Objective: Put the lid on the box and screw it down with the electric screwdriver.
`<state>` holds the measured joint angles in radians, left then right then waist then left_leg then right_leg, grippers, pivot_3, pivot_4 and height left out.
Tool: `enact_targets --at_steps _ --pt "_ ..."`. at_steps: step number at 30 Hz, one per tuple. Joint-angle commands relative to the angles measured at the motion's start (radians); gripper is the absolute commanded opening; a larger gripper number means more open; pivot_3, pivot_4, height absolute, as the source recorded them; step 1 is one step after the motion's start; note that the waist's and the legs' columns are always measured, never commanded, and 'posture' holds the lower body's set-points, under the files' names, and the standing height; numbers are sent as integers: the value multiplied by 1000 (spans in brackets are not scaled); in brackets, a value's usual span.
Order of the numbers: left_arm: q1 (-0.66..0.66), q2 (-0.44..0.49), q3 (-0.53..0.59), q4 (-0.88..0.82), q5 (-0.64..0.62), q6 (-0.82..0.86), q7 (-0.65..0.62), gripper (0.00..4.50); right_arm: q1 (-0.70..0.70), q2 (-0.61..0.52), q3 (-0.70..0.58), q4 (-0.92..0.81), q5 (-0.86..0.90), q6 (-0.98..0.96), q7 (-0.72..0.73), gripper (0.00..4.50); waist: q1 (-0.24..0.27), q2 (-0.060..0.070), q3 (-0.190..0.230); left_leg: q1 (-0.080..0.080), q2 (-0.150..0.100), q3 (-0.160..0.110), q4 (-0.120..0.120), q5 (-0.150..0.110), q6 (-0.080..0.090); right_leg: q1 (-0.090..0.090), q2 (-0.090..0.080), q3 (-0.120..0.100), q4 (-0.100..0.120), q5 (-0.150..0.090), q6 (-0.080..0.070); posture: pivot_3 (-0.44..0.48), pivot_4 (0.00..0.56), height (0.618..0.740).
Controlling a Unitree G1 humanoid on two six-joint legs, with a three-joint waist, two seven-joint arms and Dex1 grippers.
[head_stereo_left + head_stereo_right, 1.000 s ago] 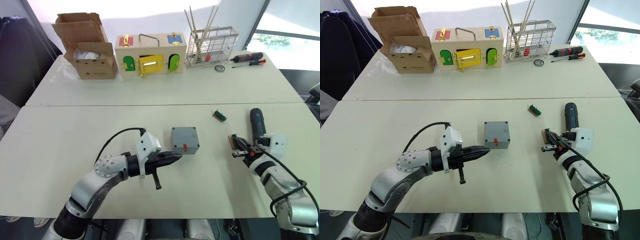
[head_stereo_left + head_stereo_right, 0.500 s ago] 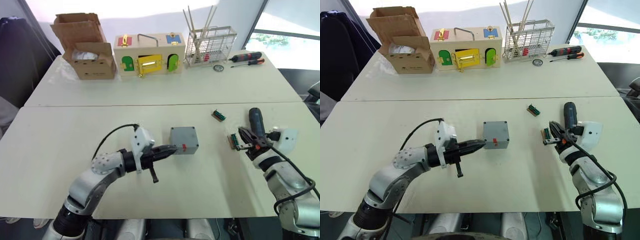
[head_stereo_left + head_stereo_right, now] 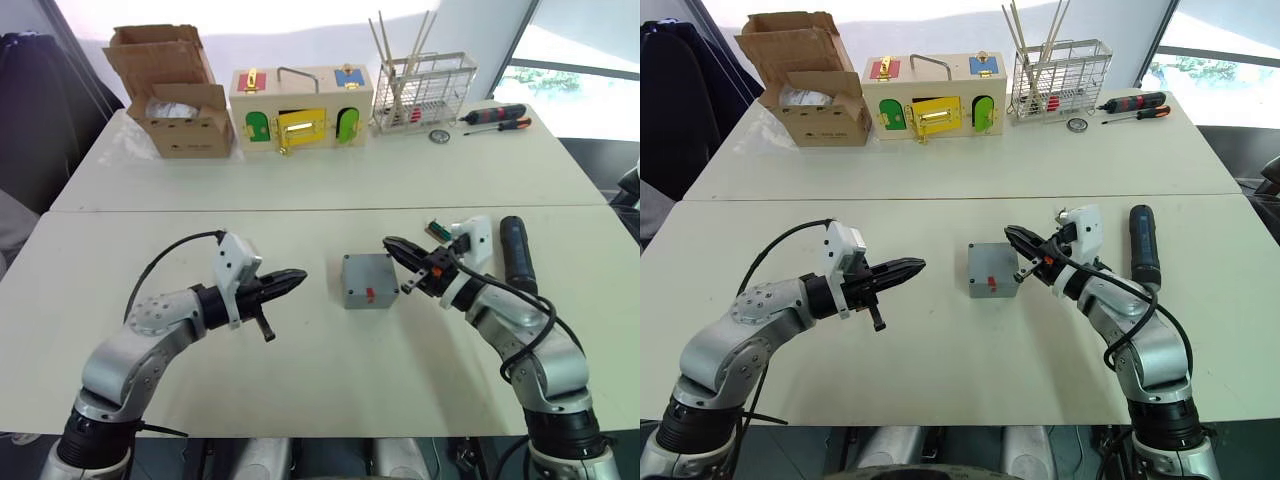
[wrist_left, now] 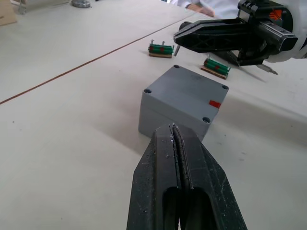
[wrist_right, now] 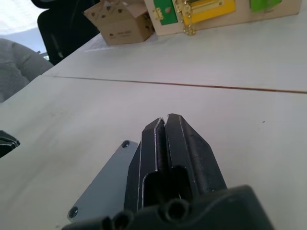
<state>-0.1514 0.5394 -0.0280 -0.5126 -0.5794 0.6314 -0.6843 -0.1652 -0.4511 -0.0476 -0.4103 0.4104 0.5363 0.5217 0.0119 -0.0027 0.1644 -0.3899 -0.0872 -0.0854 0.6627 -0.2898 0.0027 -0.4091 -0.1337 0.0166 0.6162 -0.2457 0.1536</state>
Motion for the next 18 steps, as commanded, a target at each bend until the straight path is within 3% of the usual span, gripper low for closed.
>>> enact_targets --at_steps 1,18 --pt "4 -11 -20 -40 4 -10 11 0 14 -7 -19 -36 20 -8 11 53 -1 0 0 0 0 0 0 0 0 0 0 0 0 0 0 0 150 734" --pt "4 -30 -47 -50 3 -7 23 0 30 0 -8 20 -31 -51 1 53 -1 0 0 0 0 0 0 0 0 0 0 0 0 0 0 0 150 734"
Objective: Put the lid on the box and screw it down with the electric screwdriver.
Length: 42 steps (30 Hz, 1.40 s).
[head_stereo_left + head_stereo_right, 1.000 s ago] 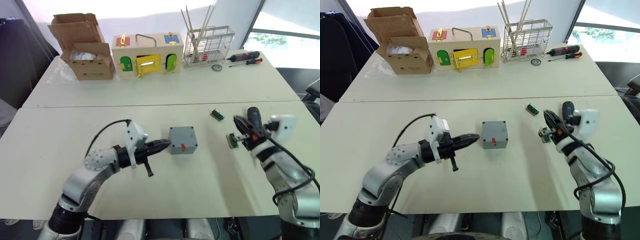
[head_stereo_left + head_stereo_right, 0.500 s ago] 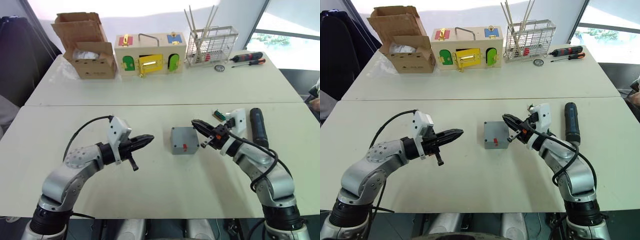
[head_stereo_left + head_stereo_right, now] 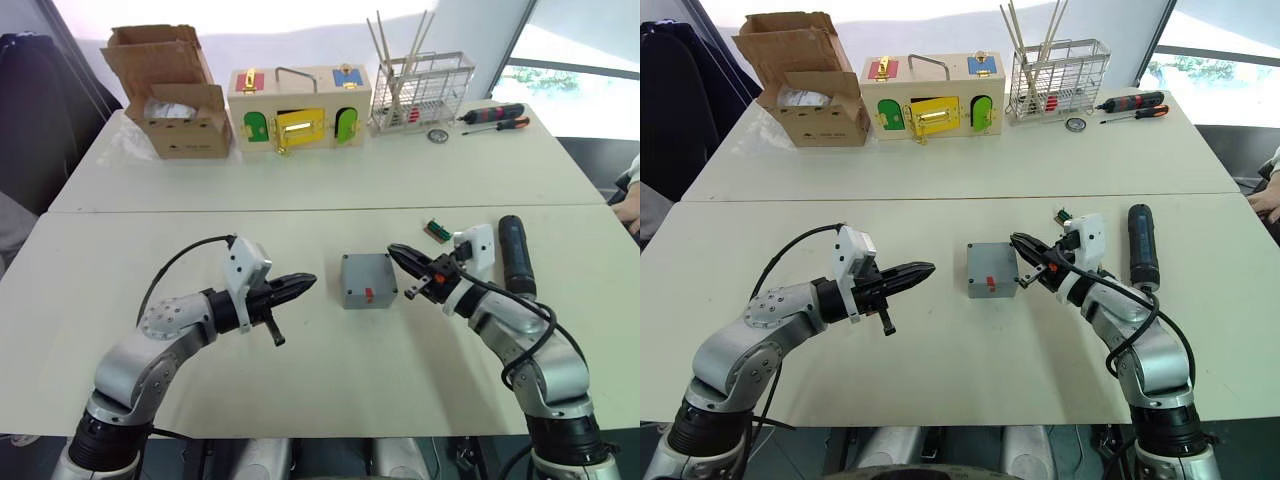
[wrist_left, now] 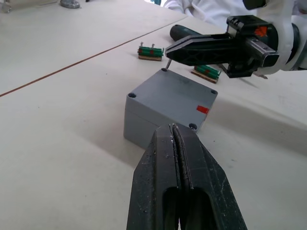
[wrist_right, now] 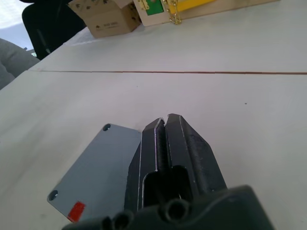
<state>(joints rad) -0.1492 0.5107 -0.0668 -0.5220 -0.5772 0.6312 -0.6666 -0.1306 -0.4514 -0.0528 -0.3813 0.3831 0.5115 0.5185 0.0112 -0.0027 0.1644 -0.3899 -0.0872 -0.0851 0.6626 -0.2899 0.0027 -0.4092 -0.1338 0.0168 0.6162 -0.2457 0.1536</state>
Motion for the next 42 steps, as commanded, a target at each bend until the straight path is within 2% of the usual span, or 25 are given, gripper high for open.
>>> enact_targets --at_steps 1,16,19,24,27,28,32,37,42 --pt "3 -2 -9 -41 1 -7 6 0 -2 2 0 -6 -7 -26 4 53 0 0 0 0 0 0 0 0 0 0 0 0 0 0 0 0 150 734" --pt "16 -7 -24 -38 16 -26 8 0 -24 3 29 42 -45 -51 8 53 0 0 0 0 0 0 0 0 0 0 0 0 0 0 0 0 150 734" --pt "14 -18 -36 -38 19 -30 10 0 -25 -4 34 41 -57 -61 19 900 0 0 0 0 0 0 0 0 0 0 0 0 0 0 0 0 150 734" --pt "9 -35 -49 -30 27 -38 9 0 -23 -17 10 27 -60 -65 19 3333 0 0 0 0 0 0 0 0 0 0 0 0 0 0 0 0 150 734" --pt "2 -47 -57 -21 35 -47 3 0 -23 -11 -40 16 -52 -73 -12 4343 2 0 0 0 0 0 0 0 0 0 0 0 0 0 0 0 150 734" --pt "-1 -50 -60 -17 36 -52 0 0 -25 -6 -65 9 -42 -70 -26 4472 2 0 0 0 0 0 0 0 0 0 0 0 0 0 0 0 150 734" --pt "-34 -80 -93 6 45 -79 -17 0 -58 19 -199 -21 63 10 -100 4472 2 0 0 0 0 0 0 0 0 0 0 0 0 0 0 0 150 734" --pt "-90 -147 -144 15 35 -72 -24 0 -127 -14 -323 15 99 76 -181 4472 1 0 0 0 0 0 0 0 0 0 0 0 0 0 0 0 150 734" --pt "-118 -135 -185 17 57 -75 -60 0 -157 -114 -368 39 80 130 -184 4472 0 2 1 0 0 1 -1 0 0 0 0 0 0 0 0 0 150 734"
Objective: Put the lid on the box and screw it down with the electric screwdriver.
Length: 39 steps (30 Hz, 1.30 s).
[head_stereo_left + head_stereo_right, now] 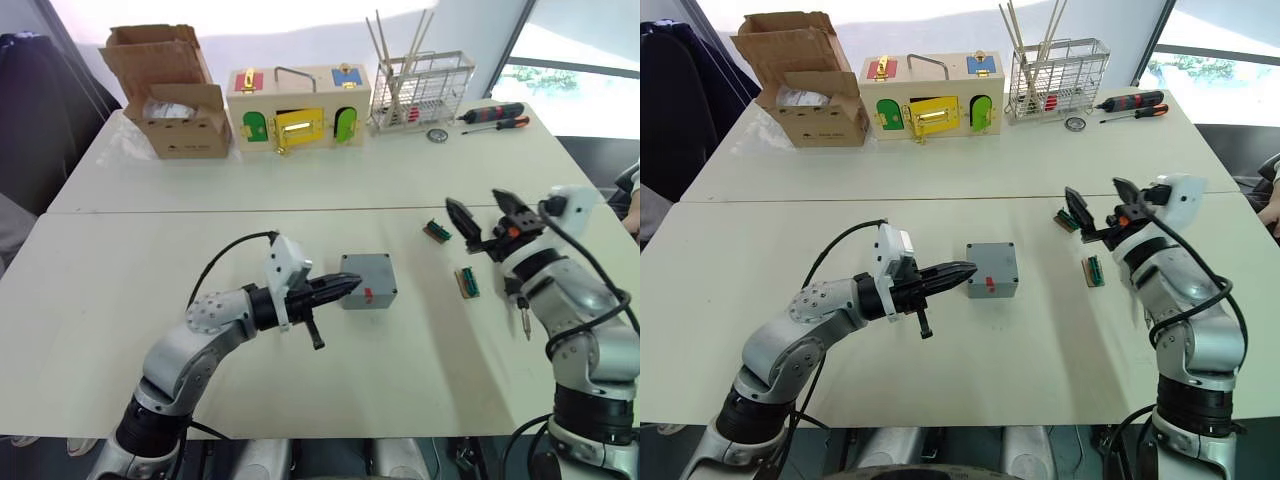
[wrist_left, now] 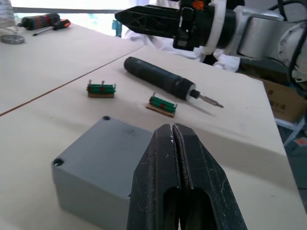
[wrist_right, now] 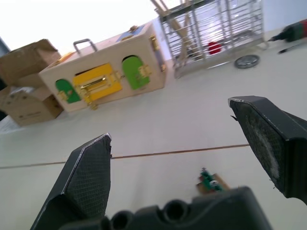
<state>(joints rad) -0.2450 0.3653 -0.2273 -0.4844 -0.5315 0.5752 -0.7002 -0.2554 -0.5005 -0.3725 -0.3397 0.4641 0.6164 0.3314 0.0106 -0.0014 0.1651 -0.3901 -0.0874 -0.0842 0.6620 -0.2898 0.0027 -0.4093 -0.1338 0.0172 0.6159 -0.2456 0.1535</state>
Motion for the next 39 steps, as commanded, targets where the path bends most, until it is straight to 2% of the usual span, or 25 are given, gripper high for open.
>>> enact_targets --at_steps 1,3,5,6,8,10,14,19,27,32,35,39 --pt "-35 36 -46 -31 15 -4 -55 0 -55 -158 -59 35 12 127 29 4472 1 1 1 0 0 0 0 0 0 0 0 0 0 0 0 0 150 734" --pt "-55 75 -78 -42 18 22 -94 0 -92 -309 -62 96 61 291 103 4472 3 4 3 -1 -1 1 2 0 1 1 -1 0 0 0 -1 0 150 734" --pt "-67 102 -97 -41 23 29 -117 0 -99 -484 1 144 97 430 231 4472 3 6 4 -1 -1 1 3 0 1 1 -1 0 -1 -1 -3 0 150 734" --pt "-74 105 -101 -33 30 23 -121 0 -130 -546 31 201 96 502 248 4472 2 6 4 -2 0 1 2 -1 2 1 -1 0 -2 -1 -4 0 150 734" --pt "-84 103 -111 -22 46 10 -122 0 -186 -620 78 295 105 615 280 4472 -4 5 5 -2 1 0 1 -1 2 1 0 -1 -3 -1 -4 0 150 734" --pt "-87 100 -125 -21 66 -3 -120 0 -214 -691 141 358 138 677 393 4472 -5 5 5 -2 1 2 2 -1 2 1 0 -1 -3 -1 -4 0 150 734" --pt "-79 78 -138 -35 90 -20 -102 0 -284 -764 303 523 105 685 548 4472 -5 5 5 -2 1 2 2 -1 2 1 -1 0 -3 -1 -4 0 150 734" --pt "-46 43 -138 -40 91 -27 -72 0 -433 -746 451 691 49 687 656 4472 -5 6 6 -2 1 3 2 -1 2 0 -1 0 -3 0 -1 0 150 734" --pt "-3 19 -155 -69 110 -29 -28 0 -694 -625 746 1048 -205 532 825 4472 -3 6 8 -2 0 2 2 -1 2 0 -1 0 -3 1 0 0 150 734" --pt "6 11 -162 -76 126 -29 -7 0 -820 -522 836 1298 -362 409 877 4472 -4 6 8 -2 0 2 2 1 -1 -1 -1 0 -3 1 0 0 150 734" --pt "15 10 -166 -84 132 -26 4 0 -842 -487 897 1386 -462 326 941 3815 -2 6 8 -2 0 2 2 3 -5 0 -1 0 -3 1 0 0 150 734" --pt "23 12 -163 -90 134 -24 14 0 -856 -469 938 1461 -568 242 1022 2558 1 6 8 -2 -1 1 2 3 -5 0 -1 -1 -2 1 0 0 150 734"
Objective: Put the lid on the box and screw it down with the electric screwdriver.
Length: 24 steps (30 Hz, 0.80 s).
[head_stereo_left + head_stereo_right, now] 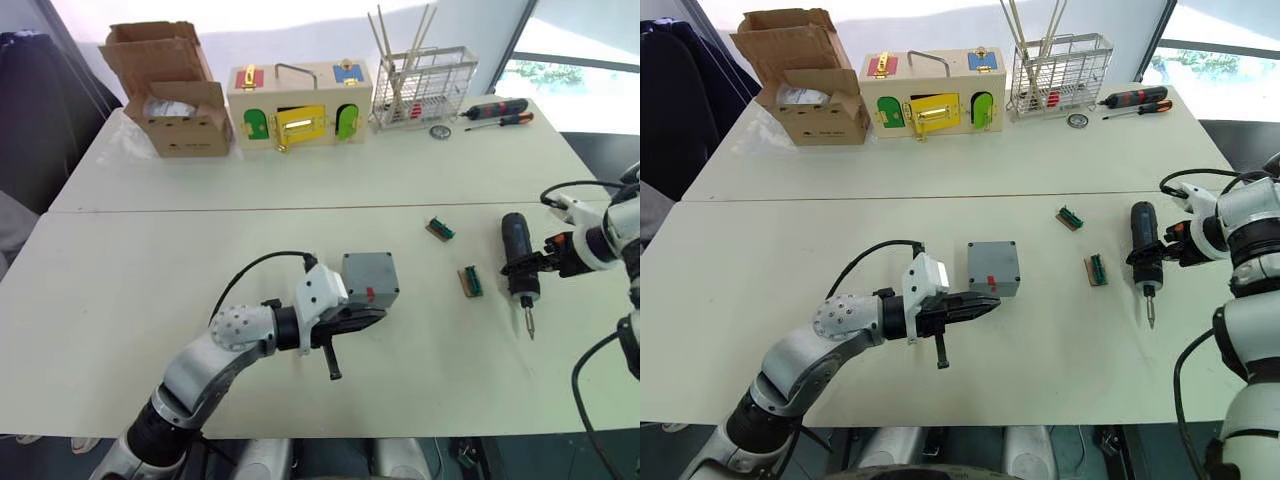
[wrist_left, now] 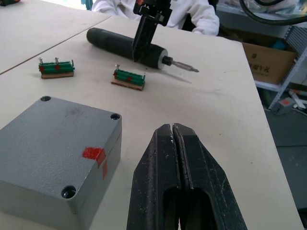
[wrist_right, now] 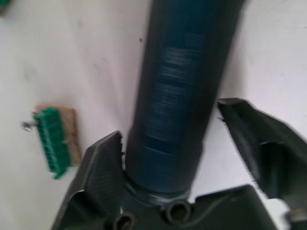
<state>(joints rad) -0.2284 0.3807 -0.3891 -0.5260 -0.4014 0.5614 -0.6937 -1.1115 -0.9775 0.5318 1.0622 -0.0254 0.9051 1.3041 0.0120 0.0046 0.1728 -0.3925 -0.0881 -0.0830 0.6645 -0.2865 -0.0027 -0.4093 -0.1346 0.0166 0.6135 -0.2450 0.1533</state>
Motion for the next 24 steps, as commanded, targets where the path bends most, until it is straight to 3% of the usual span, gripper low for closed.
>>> enact_targets --at_steps 1,3,11,14,18,21,24 --pt "8 -3 1 -48 5 -10 11 0 -4 11 36 74 -97 -59 62 2230 0 0 0 0 0 0 0 0 0 0 0 0 0 0 0 0 150 734" --pt "9 -5 4 -45 6 -11 19 0 -3 18 38 95 -127 -78 87 1924 1 0 0 0 0 -1 0 0 0 1 0 0 0 0 0 0 150 734" --pt "-9 -10 13 -28 8 -19 27 0 3 39 -59 120 -154 -118 30 1924 1 -3 -2 0 0 -2 0 0 -1 1 0 -1 0 0 0 0 150 734" --pt "-30 -12 74 -13 -29 -18 21 0 -79 28 -223 120 -81 -142 -113 1924 -2 -3 -2 1 0 -2 2 1 -1 2 0 -1 0 1 -2 0 150 734" --pt "-57 -10 172 10 -121 23 3 0 -165 -17 -454 54 37 -115 -262 1924 -5 8 5 -1 -1 2 2 1 -2 -2 -1 3 1 2 -3 0 150 734" --pt "-86 -3 223 40 -162 38 -12 0 -30 -32 -631 -210 149 -53 -307 1924 -2 8 4 -8 0 2 -2 2 -4 -13 2 1 3 2 -2 0 150 734" --pt "-117 3 249 80 -183 47 -31 0 233 120 -1014 -711 354 32 -437 1924 0 5 4 -17 2 -1 -3 3 -5 -22 3 -3 4 2 -2 0 150 734"
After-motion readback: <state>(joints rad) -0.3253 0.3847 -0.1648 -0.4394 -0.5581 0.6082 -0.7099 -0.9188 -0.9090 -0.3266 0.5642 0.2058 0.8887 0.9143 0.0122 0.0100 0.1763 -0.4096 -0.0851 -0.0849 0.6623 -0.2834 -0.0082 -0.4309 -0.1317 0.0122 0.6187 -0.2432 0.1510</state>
